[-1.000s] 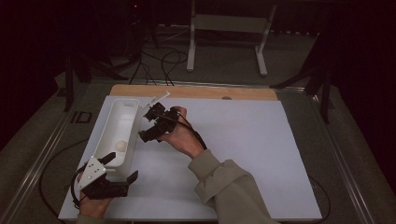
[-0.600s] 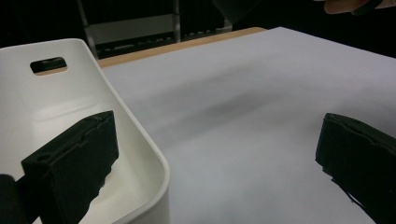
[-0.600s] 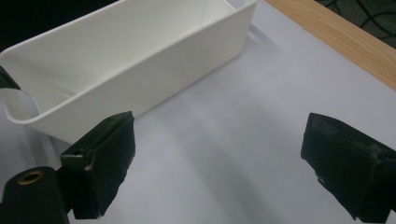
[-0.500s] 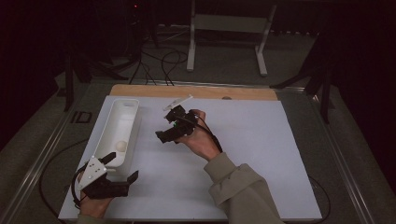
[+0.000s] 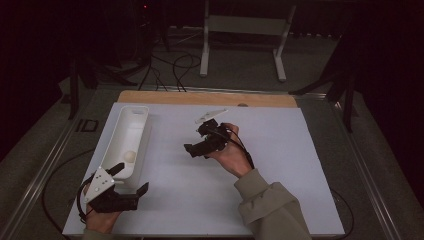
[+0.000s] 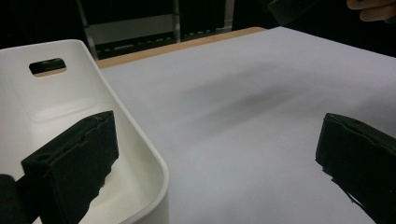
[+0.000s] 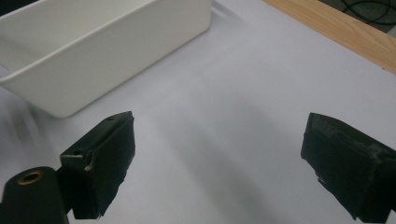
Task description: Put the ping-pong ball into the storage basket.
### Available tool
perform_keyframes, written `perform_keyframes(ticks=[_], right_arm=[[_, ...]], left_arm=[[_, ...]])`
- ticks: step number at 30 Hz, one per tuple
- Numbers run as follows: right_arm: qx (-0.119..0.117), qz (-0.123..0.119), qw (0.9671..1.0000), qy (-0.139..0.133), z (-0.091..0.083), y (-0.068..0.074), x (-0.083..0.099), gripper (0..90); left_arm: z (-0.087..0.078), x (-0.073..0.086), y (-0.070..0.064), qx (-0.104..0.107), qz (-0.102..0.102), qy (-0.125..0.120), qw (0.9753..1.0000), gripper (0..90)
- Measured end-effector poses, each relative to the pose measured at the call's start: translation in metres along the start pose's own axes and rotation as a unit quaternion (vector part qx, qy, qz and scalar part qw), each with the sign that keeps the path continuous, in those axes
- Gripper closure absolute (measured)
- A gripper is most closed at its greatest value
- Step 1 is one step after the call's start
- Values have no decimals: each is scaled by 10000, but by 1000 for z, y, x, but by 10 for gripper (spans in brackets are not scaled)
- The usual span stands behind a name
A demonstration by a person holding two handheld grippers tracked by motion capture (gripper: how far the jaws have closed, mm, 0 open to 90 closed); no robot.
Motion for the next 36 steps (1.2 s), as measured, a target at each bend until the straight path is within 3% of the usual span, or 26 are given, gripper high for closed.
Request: perform_keyframes(ticks=[12, 25, 36], right_arm=[[187, 130, 9997, -75, -25, -25, 23, 94], [213, 426, 9981, -397, -61, -54, 55, 90], [245, 618, 9960, -592, -79, -70, 85, 89]], left_arm=[[1, 0, 0, 1, 6, 8, 10000, 0], [1, 0, 2, -2, -10, 29, 10000, 0], [3, 0, 3, -19, -41, 47, 10000, 0]])
Point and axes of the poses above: each handheld gripper's, and its own axes: z roughly forward along the jaws, x roughly out of its underside, y roughly to its left, the point moved 2 cm from there along z, roughly forward along the jaws, and after that the axes turned 15 degrees about z, right-handed, at the moved point
